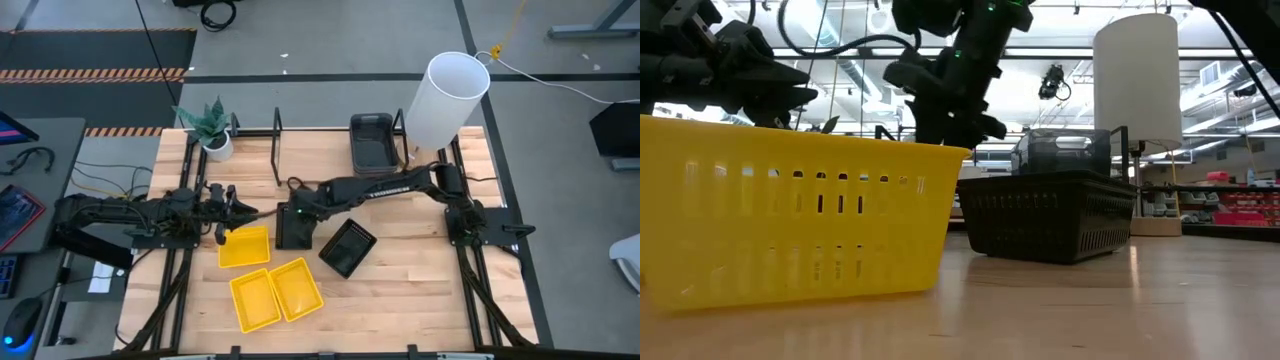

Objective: Stack baskets on shelf by color
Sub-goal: Stack the left black bin on top of the right stacked black bins

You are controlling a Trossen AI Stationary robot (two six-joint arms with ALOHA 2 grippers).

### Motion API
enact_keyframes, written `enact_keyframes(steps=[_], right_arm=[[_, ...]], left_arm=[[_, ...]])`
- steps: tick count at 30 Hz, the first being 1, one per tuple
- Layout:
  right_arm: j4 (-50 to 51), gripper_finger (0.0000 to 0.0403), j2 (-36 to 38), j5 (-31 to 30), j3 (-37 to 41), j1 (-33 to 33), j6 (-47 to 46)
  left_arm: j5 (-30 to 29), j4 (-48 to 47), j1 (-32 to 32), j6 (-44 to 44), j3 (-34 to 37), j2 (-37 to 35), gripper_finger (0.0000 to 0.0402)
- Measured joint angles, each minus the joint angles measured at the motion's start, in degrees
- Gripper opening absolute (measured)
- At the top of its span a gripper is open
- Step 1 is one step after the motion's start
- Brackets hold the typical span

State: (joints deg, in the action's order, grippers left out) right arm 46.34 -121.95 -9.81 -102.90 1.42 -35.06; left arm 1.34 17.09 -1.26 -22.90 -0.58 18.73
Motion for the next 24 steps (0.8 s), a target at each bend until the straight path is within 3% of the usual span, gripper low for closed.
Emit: enact_keyframes(steps=[9, 24], right_arm=[[1.90, 0.0243, -1.28, 0.49, 0.12, -1.59, -2.92], [0.57, 0.0216, -4.24, 2.07, 0.31, -2.78, -4.53]], left_arm=[[-0.01, 0.10, 0.00, 0.00, 0.00, 0.02, 0.0117], [-0.02, 0.09, -0.02, -0.02, 0.00, 0.02, 0.0117]])
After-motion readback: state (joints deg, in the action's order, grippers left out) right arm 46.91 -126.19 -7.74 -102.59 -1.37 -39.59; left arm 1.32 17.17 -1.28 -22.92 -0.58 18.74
